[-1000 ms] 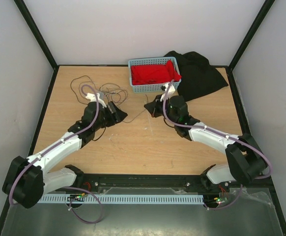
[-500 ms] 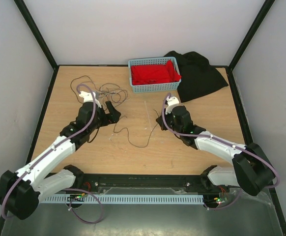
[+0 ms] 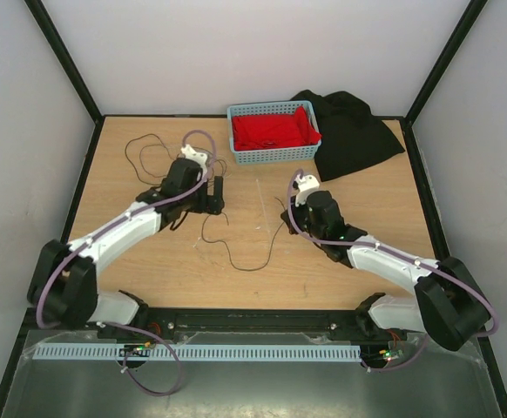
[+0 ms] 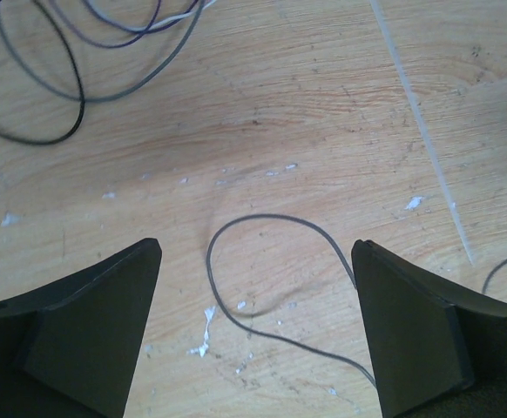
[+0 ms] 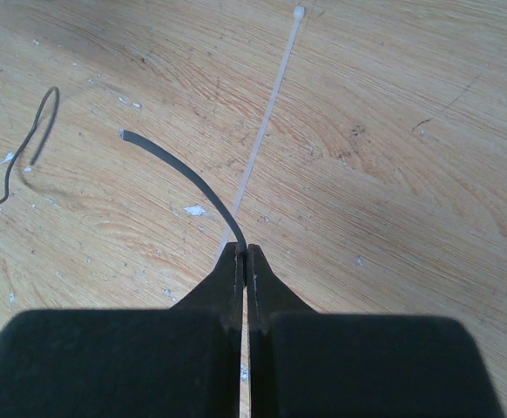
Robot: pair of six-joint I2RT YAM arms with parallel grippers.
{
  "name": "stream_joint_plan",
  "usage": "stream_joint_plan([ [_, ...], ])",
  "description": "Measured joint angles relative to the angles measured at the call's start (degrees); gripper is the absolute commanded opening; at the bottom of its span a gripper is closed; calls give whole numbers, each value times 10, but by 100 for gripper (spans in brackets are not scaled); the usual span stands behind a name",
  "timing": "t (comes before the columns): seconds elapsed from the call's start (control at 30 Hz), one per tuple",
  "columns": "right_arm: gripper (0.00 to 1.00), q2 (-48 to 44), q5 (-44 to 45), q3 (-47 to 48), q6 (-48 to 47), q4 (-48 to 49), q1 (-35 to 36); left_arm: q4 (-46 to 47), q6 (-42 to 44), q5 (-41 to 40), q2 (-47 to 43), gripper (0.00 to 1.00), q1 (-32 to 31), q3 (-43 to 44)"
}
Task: Zip-tie the wires
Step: Place the cable at the center of the board.
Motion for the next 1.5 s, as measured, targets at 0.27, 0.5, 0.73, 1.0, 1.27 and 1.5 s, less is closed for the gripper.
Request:
stream_joint_plan([
  [0.27,0,-16,3,-5,-3,-2,0,-22,78,-9,94,84,-19,57],
  [0.5,0,-25,2,-7,-4,-3,0,-30,113,-20,126,80,-22,60],
  [0.73,0,-26,-3,-7,-4,-3,0,-32,143,-20,195,75,-28,82],
  [1.0,0,-34,-8,-8,-4,-3,0,-22,176,-11,249,71,-41,118],
  [1.27,0,-35,-9,-8,-4,-3,0,0,190,4,279,62,-42,123],
  [1.5,0,-36,-12,-9,-3,-3,0,21,188,7,295,23,-42,132],
])
